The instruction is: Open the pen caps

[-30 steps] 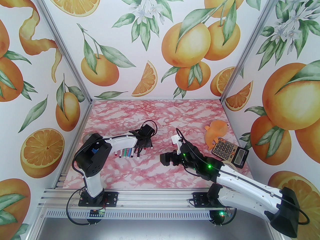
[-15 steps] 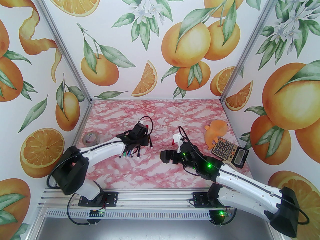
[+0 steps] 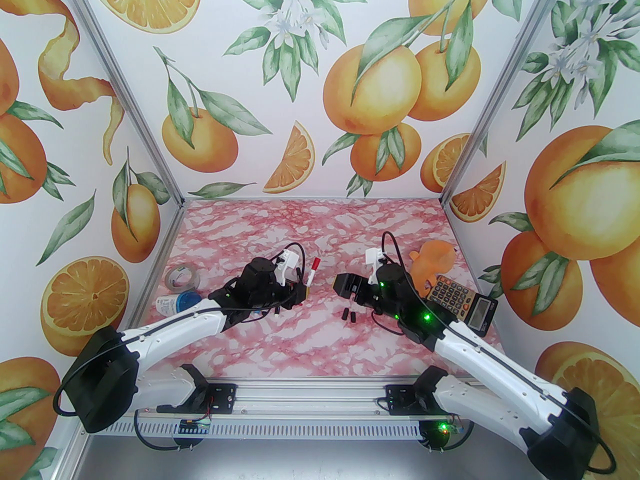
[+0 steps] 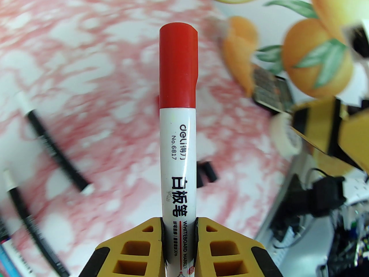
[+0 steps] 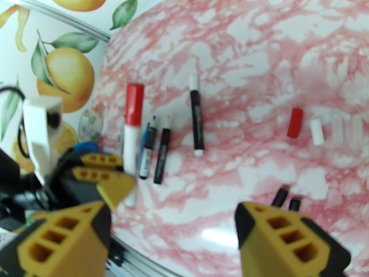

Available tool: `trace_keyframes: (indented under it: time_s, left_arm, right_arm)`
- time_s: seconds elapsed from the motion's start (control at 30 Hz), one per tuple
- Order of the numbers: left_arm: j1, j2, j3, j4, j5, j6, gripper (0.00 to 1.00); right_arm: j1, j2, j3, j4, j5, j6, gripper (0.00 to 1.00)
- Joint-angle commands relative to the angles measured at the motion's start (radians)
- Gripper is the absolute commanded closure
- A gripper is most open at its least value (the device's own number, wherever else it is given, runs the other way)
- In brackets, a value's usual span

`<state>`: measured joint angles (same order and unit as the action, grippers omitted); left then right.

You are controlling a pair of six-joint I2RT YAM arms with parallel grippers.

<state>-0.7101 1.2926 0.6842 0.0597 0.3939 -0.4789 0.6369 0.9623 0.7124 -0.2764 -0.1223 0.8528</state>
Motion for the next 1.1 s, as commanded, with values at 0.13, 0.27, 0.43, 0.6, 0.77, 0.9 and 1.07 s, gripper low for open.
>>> trace_keyframes:
  time_s: [0.13, 0.27, 0.43, 0.6, 0.77, 0.9, 1.07]
  left_arm:
    - [-0.049, -0.024, -0.011, 0.131, 0.131, -0.007, 0.87]
    - [-0.067, -0.019, -0.004, 0.144, 0.151, -0.015, 0.87]
    - [-0.086, -0.003, 0.005, 0.15, 0.175, -0.016, 0.88]
    - [-0.106, 0.016, 0.02, 0.167, 0.199, -0.019, 0.89]
    - [-0.114, 0.026, 0.025, 0.183, 0.212, -0.018, 0.89]
    - [-0.115, 0.028, 0.023, 0.191, 0.212, -0.021, 0.89]
    - [-0.119, 0.033, 0.024, 0.205, 0.219, -0.026, 0.9]
  right_arm:
    - [-0.031, 0.049, 0.051, 0.067, -0.087, 0.011, 0.24]
    - [-0.034, 0.071, 0.061, 0.091, -0.107, 0.012, 0.25]
    - [-0.046, 0.085, 0.064, 0.113, -0.124, 0.023, 0.32]
    - [-0.052, 0.091, 0.068, 0.126, -0.138, 0.031, 0.41]
    - [-0.057, 0.092, 0.064, 0.128, -0.146, 0.035, 0.47]
    - [-0.058, 0.092, 0.058, 0.135, -0.155, 0.038, 0.51]
    - [-0.057, 0.093, 0.048, 0.14, -0.168, 0.042, 0.57]
